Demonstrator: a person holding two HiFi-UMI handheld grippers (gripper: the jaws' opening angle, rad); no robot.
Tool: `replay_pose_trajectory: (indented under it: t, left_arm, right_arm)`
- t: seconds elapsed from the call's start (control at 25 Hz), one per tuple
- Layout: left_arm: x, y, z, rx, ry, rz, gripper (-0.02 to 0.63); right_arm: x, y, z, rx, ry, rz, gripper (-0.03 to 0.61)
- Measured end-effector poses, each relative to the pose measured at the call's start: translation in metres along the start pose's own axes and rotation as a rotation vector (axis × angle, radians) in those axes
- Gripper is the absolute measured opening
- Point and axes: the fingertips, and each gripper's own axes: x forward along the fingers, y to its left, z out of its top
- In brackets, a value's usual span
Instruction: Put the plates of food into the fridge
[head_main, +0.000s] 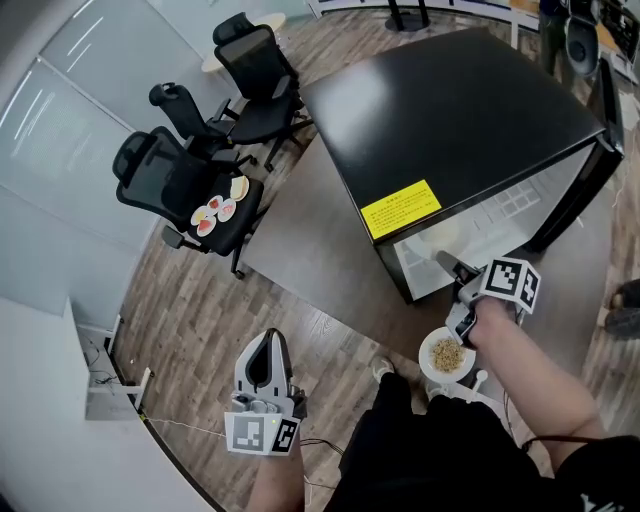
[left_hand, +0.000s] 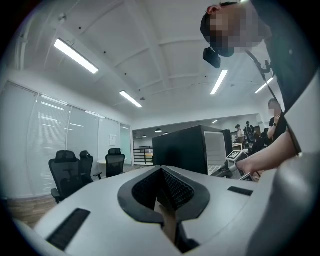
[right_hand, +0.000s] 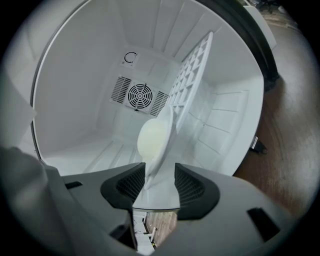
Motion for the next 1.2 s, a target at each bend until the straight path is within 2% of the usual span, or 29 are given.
replay_pose_trajectory:
  t: [0.28, 0.64, 0.88, 1.04, 1.2]
  left_arm:
    - [-0.004, -0.023, -0.014, -0.003, 0.045, -0.019, 0.003]
    - [-0.005, -0.051, -0.015, 0.009, 0.062, -0.032, 0.003]
    - [0.008, -0.066, -0.004, 0.030, 0.030, -0.084, 0.003]
    - [0.011, -0.077, 0.002, 0.054, 0.018, -0.150, 0.003]
    - [0.002, -0.082, 0.008, 0.065, -0.013, -0.208, 0.003]
  right_arm:
    - [-0.020, -0.011, 0.005, -0.064, -0.001, 0.007, 0.166]
    - [-0.057, -0.031, 0.011, -0.072, -0.035, -0.029, 0.166]
    - [-0.084, -0.043, 0.011, -0.061, -0.085, -0.030, 0.166]
    - [-0.097, -0.054, -0.001, -0.113, -0.120, -0.054, 0.166]
    - [-0.119, -0.069, -0.018, -0.273, -0.154, -0.146, 0.166]
